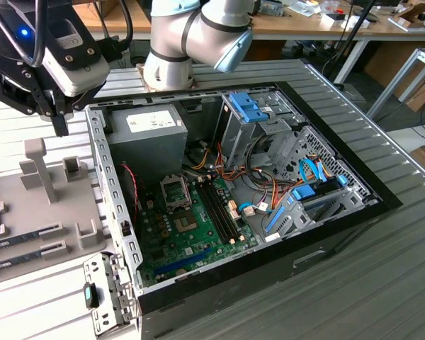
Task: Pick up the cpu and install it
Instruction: 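Reach for the cpu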
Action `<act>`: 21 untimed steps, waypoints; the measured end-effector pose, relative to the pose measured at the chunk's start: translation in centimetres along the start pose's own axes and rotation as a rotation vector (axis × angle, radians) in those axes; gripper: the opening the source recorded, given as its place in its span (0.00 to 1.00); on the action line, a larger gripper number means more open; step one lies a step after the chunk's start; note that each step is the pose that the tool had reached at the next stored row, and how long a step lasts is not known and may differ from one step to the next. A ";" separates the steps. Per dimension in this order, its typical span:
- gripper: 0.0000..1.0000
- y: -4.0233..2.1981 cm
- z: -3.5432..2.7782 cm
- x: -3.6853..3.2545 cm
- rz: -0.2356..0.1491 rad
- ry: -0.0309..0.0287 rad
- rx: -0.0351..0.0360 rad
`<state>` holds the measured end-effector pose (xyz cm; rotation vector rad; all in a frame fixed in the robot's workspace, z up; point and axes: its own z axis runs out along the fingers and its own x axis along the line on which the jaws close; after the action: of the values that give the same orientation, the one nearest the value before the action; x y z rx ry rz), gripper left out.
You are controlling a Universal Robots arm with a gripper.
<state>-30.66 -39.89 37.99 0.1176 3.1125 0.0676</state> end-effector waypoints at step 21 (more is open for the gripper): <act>0.11 -0.02 0.50 0.01 0.000 -0.0001 0.0000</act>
<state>-30.66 -39.89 37.49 0.1176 3.1125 0.0677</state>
